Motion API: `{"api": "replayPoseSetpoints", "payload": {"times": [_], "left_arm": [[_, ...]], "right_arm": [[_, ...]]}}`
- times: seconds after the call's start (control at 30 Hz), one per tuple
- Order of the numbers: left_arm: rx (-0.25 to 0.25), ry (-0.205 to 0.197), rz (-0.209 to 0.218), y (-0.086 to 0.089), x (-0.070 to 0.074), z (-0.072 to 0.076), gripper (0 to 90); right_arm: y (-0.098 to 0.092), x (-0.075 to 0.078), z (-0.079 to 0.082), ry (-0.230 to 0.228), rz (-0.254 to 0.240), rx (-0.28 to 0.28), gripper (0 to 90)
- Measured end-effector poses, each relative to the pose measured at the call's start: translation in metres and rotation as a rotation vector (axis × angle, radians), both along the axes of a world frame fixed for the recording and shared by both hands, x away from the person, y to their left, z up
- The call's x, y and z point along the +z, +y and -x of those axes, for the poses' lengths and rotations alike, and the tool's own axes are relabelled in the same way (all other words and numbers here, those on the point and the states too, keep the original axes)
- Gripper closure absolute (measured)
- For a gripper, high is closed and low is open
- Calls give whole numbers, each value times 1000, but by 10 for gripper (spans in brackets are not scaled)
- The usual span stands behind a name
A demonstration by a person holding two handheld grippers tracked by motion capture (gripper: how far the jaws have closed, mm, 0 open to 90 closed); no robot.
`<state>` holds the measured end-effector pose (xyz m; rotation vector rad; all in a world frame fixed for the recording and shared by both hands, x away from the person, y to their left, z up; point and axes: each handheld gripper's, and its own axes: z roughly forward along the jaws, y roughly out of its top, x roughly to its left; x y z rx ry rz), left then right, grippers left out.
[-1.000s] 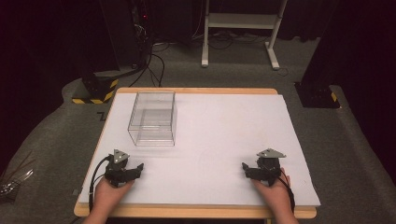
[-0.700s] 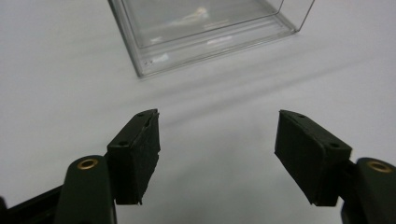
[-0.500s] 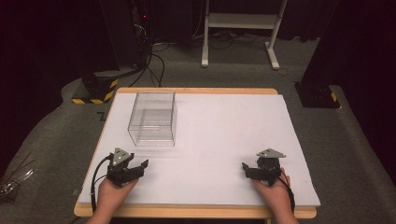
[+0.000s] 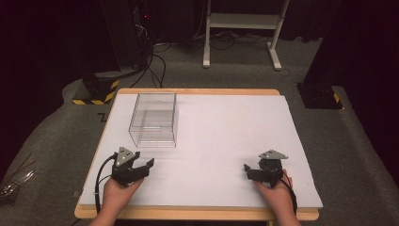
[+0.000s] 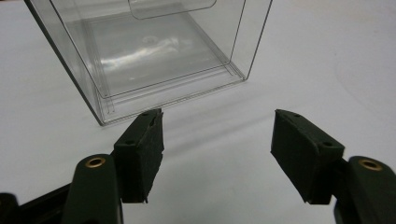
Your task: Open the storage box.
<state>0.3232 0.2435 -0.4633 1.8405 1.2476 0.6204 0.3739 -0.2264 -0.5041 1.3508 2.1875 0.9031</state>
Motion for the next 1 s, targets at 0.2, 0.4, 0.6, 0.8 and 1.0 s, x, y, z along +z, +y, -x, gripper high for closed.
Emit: {"api": "replayPoseSetpoints", "payload": {"times": [0.2,0.4,0.6,0.8,1.0], "left_arm": [[7,-13,-11,-4,3,0,343],[19,-23,-18,-4,7,-5,319],[40,-25,-5,-2,7,-13,312],[61,-39,10,-2,12,-22,308],[93,-52,2,-4,13,-32,286]], "right_arm": [[0,0,0,0,-1,0,151],[0,0,0,0,-2,0,151],[0,0,0,1,-2,0,151],[0,0,0,1,-2,0,151],[0,0,0,1,-2,0,151]]}}
